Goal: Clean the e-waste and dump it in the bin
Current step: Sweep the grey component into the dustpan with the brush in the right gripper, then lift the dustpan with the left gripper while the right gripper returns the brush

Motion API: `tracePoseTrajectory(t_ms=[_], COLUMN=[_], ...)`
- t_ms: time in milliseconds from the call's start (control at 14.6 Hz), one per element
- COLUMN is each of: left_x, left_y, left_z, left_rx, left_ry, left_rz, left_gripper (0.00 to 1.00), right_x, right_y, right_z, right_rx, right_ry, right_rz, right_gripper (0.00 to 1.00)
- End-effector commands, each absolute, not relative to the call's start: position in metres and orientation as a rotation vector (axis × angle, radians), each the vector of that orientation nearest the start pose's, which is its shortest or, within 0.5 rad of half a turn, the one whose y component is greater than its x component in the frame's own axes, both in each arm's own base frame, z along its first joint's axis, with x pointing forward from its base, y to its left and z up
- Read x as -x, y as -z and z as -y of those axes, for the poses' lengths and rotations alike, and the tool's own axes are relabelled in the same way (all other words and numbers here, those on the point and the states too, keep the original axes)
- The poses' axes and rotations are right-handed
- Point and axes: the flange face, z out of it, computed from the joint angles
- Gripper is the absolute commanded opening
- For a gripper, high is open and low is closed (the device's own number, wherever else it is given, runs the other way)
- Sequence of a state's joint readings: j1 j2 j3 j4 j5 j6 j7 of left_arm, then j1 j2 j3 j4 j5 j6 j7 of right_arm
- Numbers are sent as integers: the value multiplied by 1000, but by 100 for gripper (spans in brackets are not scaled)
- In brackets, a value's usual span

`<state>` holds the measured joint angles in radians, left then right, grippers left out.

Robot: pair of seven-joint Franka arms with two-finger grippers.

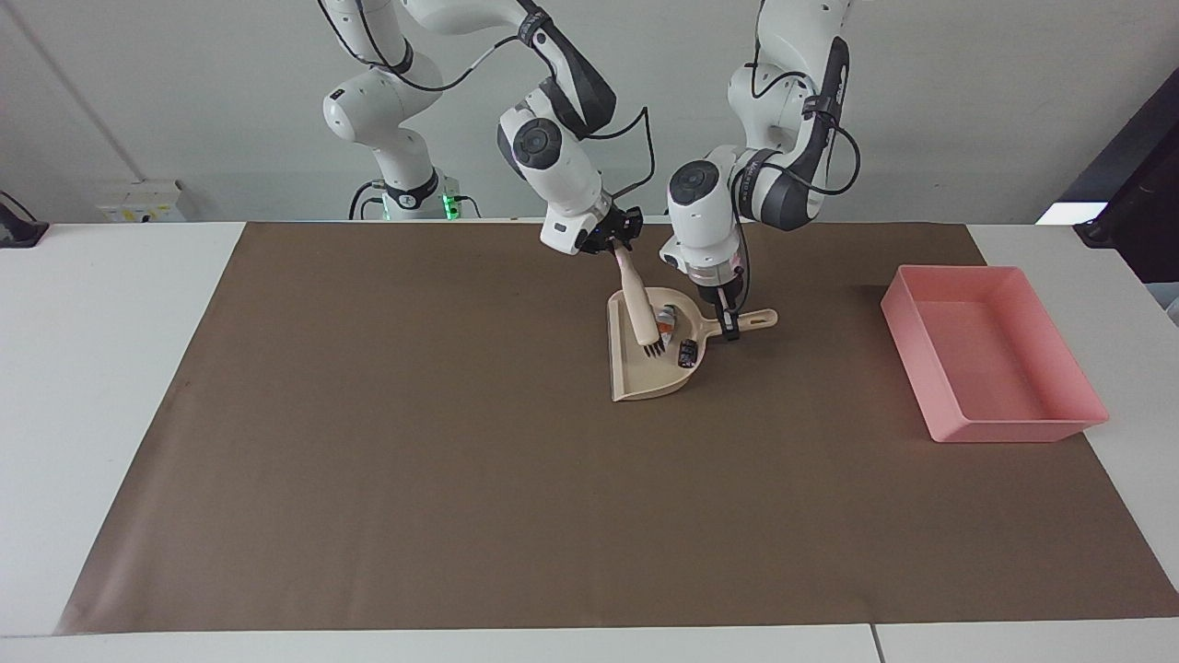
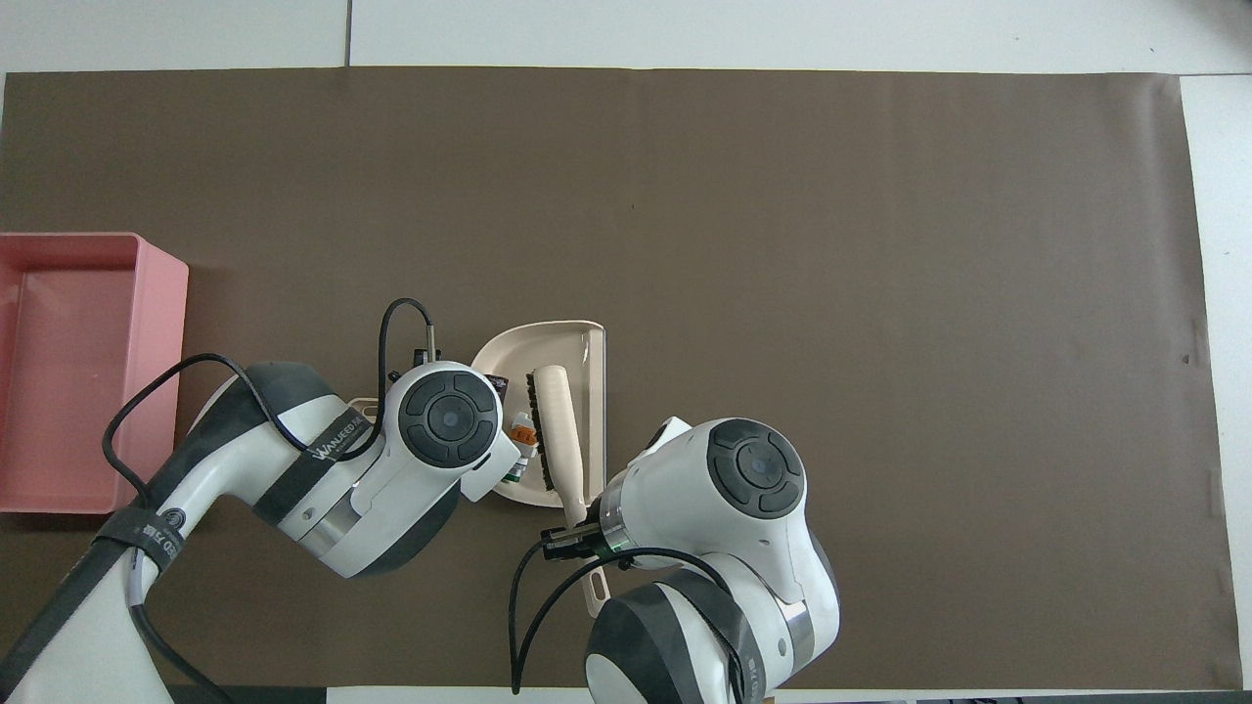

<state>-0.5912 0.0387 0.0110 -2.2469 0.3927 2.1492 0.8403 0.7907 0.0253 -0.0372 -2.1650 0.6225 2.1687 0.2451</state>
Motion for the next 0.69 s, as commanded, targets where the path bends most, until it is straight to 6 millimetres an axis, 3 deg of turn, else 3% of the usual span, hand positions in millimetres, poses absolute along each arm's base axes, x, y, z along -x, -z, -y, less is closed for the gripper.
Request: tracePoseTrajectory(t_ms=[0,137,206,275,412,618], left_x=[-443,-444,-445,-449,-458,-469], left_y=[-341,-342,-344,-345,-356,-376], left_z=[260,260,258,252,238,210], left_rx=[1965,1986,2021,2045,2058,2066], left_ry=[-145,-135,-130,-131,-108,-71], left_rz=[-2087,-2090,-2103,-2139,-2205,-2195], left_gripper=[1,1,0,0,0,0], right_x=[-389,-388,-394,-405,-430,-458], right_y=[-415,-434,-448,-461,-483,-481], right_z=[-369,-354,-334,-304,-227,-127], right_rx=[2729,2820,2857,2896,2982,3127], right_ry=[-341,-314,-302,-286,-267,-302], right_rz=[148,119,71,31,-62,-13], right_gripper=[0,0,0,0,0,0])
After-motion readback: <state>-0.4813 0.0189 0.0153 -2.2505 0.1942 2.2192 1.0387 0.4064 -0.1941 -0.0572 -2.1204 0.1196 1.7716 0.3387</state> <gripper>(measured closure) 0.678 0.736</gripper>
